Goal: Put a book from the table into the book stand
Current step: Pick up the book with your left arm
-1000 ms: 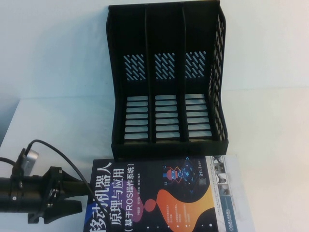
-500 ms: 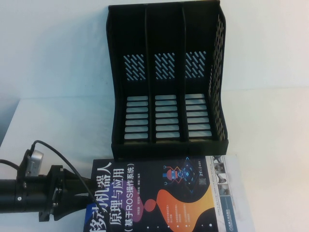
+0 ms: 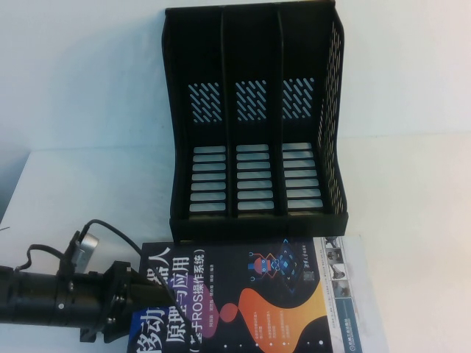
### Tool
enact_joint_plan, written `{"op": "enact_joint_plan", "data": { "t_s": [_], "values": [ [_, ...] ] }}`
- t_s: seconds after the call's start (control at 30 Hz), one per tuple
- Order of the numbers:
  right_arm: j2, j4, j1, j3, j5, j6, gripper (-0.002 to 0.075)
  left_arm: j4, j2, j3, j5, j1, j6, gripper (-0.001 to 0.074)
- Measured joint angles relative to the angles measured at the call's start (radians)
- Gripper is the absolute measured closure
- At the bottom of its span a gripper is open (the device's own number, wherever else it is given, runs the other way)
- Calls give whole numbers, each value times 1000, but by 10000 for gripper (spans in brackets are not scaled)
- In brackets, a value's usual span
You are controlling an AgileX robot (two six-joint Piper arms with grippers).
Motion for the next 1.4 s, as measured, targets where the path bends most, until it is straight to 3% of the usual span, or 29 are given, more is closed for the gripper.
{"op": "enact_joint_plan", "data": {
  "t_s": [0.4, 0.47, 0.63, 0.67, 1.13, 1.4],
  "values": [
    [0, 0, 0, 0, -11, 0, 728, -11, 0, 0, 2, -34, 16, 341],
    [0, 0, 0, 0, -11, 0, 728, -11, 0, 0, 4, -34, 14, 383],
    [0, 0, 0, 0, -11, 2, 728, -22, 0, 0, 62, -34, 6, 596],
    [0, 0, 0, 0, -11, 2, 728, -24, 0, 0, 71, -34, 6, 608],
    [0, 0, 0, 0, -14, 23, 728, 9, -80, 0, 84, -30, 4, 614],
    [0, 0, 0, 0, -14, 24, 728, 120, -209, 0, 100, 50, -21, 620]
  ]
}}
